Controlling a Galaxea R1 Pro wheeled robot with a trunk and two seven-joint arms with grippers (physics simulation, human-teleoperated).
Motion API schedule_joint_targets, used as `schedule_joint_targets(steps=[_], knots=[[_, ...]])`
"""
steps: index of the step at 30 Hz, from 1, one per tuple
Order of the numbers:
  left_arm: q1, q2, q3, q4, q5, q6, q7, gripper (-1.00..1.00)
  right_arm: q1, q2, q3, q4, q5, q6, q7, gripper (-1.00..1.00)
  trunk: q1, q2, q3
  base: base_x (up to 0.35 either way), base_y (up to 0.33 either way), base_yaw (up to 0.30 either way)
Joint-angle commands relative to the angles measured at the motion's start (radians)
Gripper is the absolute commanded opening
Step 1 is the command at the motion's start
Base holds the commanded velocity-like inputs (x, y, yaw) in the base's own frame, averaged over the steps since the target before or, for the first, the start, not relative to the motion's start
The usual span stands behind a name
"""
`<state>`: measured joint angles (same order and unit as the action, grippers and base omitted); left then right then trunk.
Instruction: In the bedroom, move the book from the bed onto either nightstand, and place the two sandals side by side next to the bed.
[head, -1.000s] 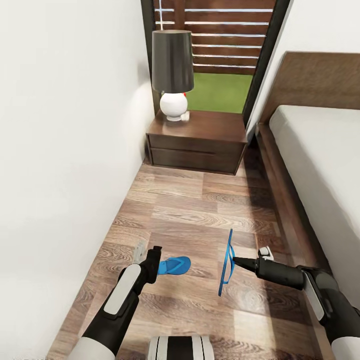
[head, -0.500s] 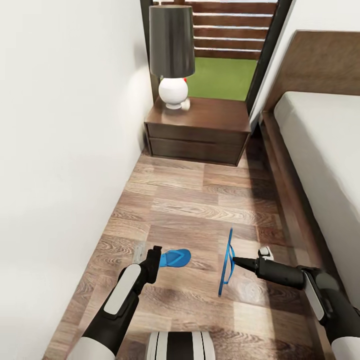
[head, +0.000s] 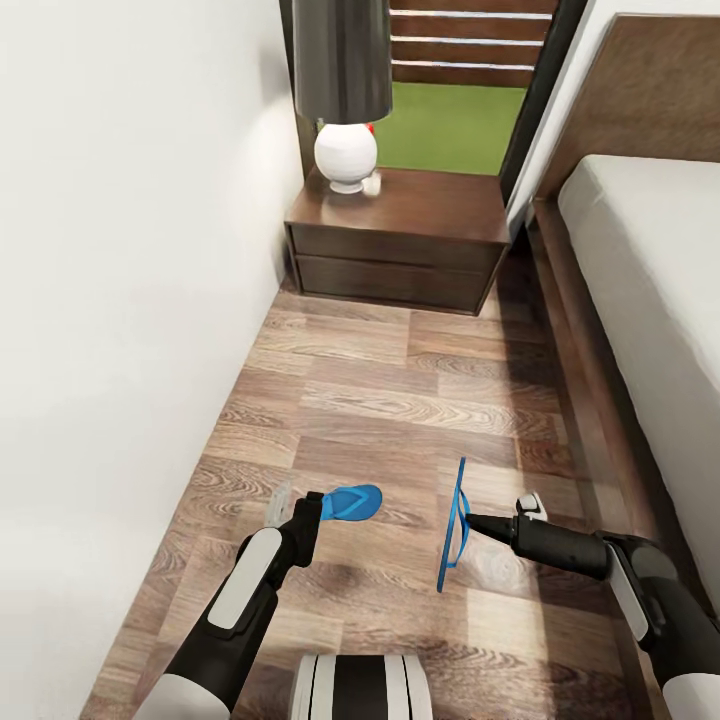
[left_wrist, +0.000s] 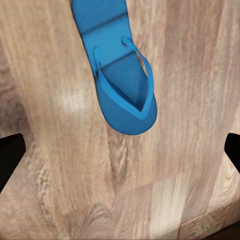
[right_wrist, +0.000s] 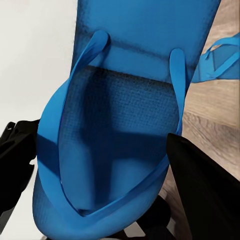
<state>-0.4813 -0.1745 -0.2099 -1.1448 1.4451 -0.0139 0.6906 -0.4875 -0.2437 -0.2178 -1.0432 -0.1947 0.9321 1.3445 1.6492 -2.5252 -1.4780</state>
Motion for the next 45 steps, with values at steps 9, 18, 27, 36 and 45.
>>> schedule_joint_targets(steps=[9, 18, 27, 36, 45], knots=[[0.0, 0.0, 0.0, -0.001, 0.005, -0.003, 0.004, 1.0, 0.0, 0.0, 0.0, 0.0, -0.003, 0.007, 0.001, -1.0, 0.0, 0.0, -0.001, 0.0, 0.0, 0.0], [0.0, 0.0, 0.0, -0.001, 0.005, -0.003, 0.004, 1.0, 0.0, 0.0, 0.0, 0.0, -0.003, 0.007, 0.001, -1.0, 0.002, -0.001, -0.02, 0.0, 0.0, 0.0], [0.0, 0.0, 0.0, -0.001, 0.005, -0.003, 0.004, 1.0, 0.0, 0.0, 0.0, 0.0, -0.003, 0.007, 0.001, -1.0, 0.006, -0.004, -0.055, 0.0, 0.0, 0.0], [0.0, 0.0, 0.0, -0.001, 0.005, -0.003, 0.004, 1.0, 0.0, 0.0, 0.0, 0.0, -0.003, 0.007, 0.001, -1.0, 0.01, -0.006, -0.09, 0.0, 0.0, 0.0], [0.0, 0.0, 0.0, -0.001, 0.005, -0.003, 0.004, 1.0, 0.0, 0.0, 0.0, 0.0, -0.003, 0.007, 0.001, -1.0, 0.014, -0.008, -0.124, 0.0, 0.0, 0.0]])
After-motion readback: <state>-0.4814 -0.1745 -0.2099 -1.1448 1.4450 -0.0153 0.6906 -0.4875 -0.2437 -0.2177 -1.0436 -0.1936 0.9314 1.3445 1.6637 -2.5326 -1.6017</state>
